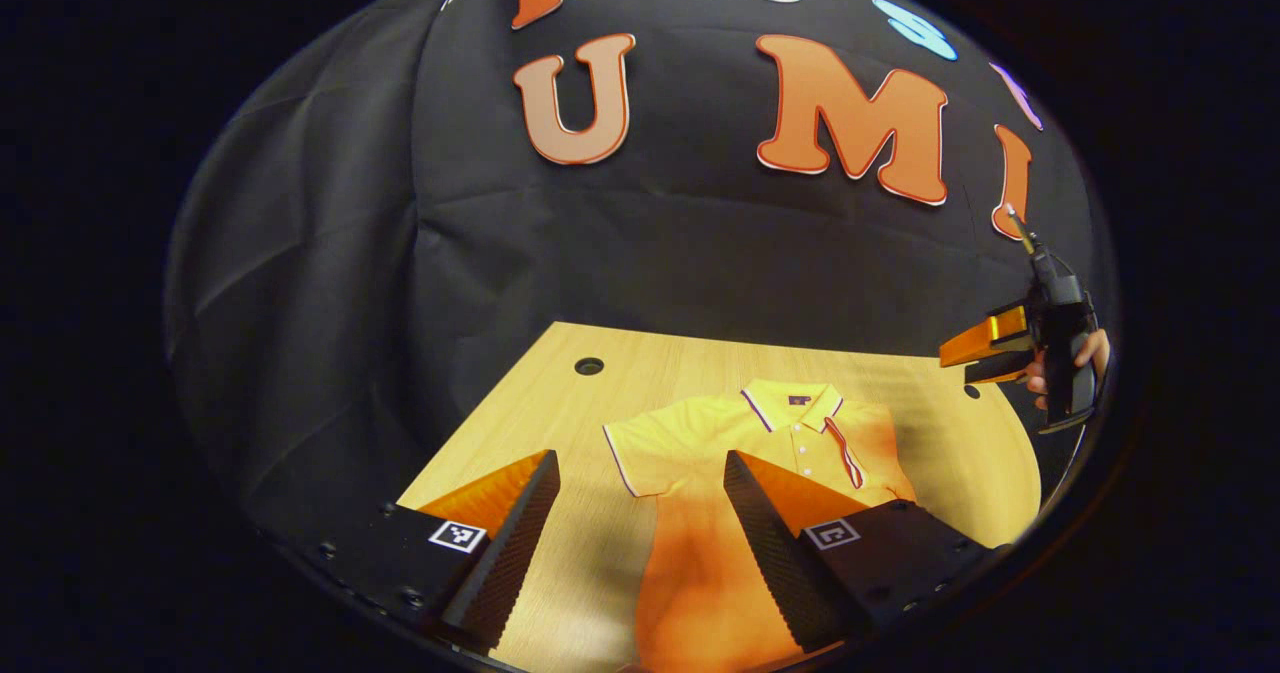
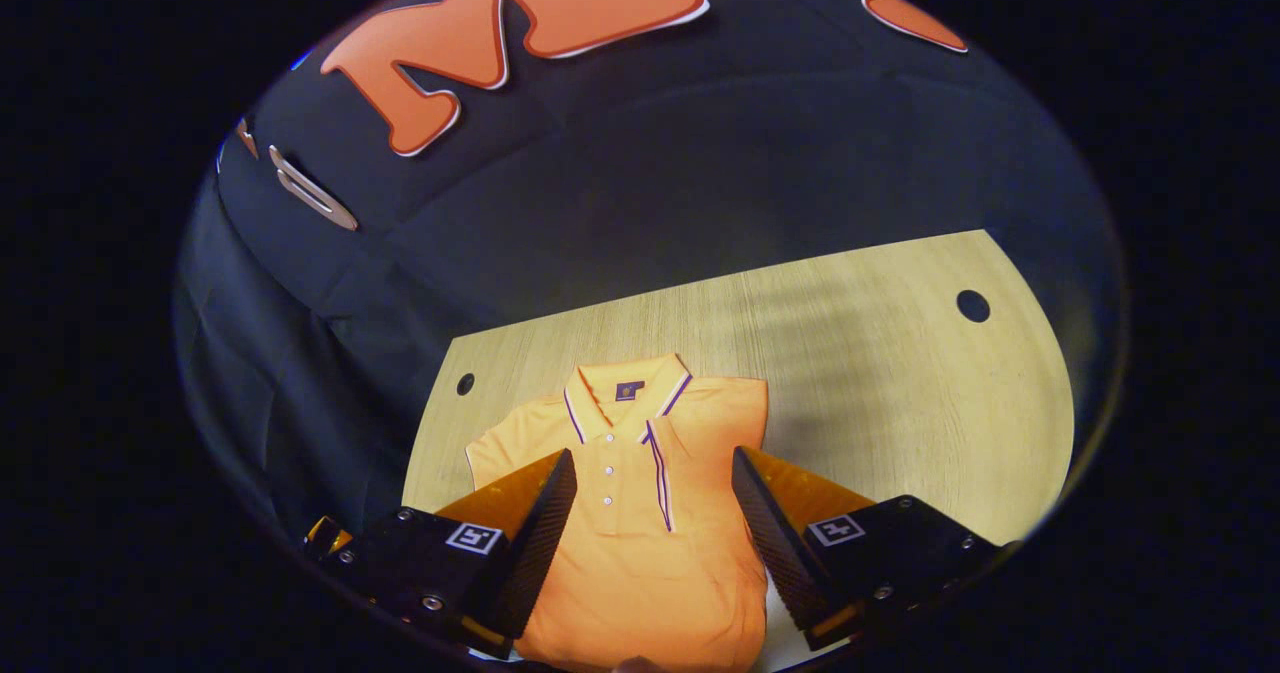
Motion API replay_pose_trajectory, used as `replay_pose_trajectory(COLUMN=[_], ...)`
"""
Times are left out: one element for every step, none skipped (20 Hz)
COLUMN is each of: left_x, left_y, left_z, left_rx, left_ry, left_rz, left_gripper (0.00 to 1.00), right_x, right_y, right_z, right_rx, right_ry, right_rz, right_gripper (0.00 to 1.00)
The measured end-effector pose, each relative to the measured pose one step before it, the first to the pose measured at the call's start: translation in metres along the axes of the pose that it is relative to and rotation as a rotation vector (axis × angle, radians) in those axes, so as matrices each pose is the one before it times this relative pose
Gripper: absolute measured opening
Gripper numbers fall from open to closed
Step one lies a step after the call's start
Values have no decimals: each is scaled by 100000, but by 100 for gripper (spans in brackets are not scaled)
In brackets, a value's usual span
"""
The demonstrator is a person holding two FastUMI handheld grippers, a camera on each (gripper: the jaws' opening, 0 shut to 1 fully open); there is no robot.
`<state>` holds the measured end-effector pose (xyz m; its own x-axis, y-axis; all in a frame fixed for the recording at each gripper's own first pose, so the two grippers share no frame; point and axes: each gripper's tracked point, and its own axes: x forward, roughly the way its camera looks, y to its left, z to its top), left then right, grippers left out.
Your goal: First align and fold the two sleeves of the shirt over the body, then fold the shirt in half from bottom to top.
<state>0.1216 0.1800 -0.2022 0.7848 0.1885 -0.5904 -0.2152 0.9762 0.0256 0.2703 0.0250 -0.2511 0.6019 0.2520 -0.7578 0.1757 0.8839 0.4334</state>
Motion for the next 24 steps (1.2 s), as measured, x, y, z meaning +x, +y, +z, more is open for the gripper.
replay_pose_trajectory(left_x=[1409,1341,1429,1288,1381,1859,1418,1522,1525,1346,1383,1013,1110,939,1038,1226,1073,731,1087,505,820,469,575,255], left_y=[137,370,263,197,290,399,242,146,283,-25,-93,213,306,322,285,-65,58,-57,-80,-41,-208,-92,131,36], left_z=[-338,-598,-323,-282,-312,-329,-154,202,105,4,267,-143,49,247,358,95,217,-225,-2,-321,179,10,206,5], left_rx=[-368,-1150,-2267,-2699,-2115,-982,227,865,418,272,-1100,-828,-556,-74,884,944,799,-441,-194,-119,-908,-822,-63,191], left_ry=[3619,4322,4551,4952,4867,4382,4214,3116,3723,3714,2653,4259,3363,3083,2196,2508,2314,3803,3331,5340,2336,2943,1771,2137], left_rz=[-1850,-974,-1688,-1984,-1515,-1053,-415,-111,142,-1473,-1802,-1301,-356,621,919,837,204,710,684,286,-810,-295,328,238], left_gripper=[99,99,99,100,100,98,98,98,98,98,98,98,98,98,97,97,97,97,97,96,94,97,97,97], right_x=[-954,-925,-757,-916,-963,-856,-711,-926,-1101,-936,-1083,-977,-1175,-924,-937,-860,-904,-675,-588,-526,-545,-469,-507,-400], right_y=[-17,-108,-231,-130,-147,-32,-59,-158,141,361,198,33,-218,-47,-232,-153,-517,-443,-1032,-956,-511,-367,-404,-83], right_z=[-52,-68,-74,-242,-305,-441,-480,-430,-324,-254,-206,-123,-99,67,63,160,98,145,-43,-95,-284,-430,-613,-465], right_rx=[397,747,751,-42,-332,-696,-550,562,1896,1946,1398,538,334,260,498,114,-302,-1264,-2380,-2184,-1730,-910,71,1033], right_ry=[-2619,-3157,-3263,-2176,-1782,-1588,-1567,-1057,-1245,-1351,-1764,-1871,-2210,-1831,-2042,-1964,-1951,-2371,-1931,-1164,-401,199,644,592], right_rz=[-1687,-2061,-2622,-2007,-2203,-1921,-2099,-2012,-531,26,-501,-1156,-1719,-918,-1439,-956,-2041,-1836,-4002,-3459,-2594,-1161,-632,40], right_gripper=[95,95,96,95,96,96,96,97,96,96,96,96,96,97,97,97,97,97,97,97,98,98,98,98])
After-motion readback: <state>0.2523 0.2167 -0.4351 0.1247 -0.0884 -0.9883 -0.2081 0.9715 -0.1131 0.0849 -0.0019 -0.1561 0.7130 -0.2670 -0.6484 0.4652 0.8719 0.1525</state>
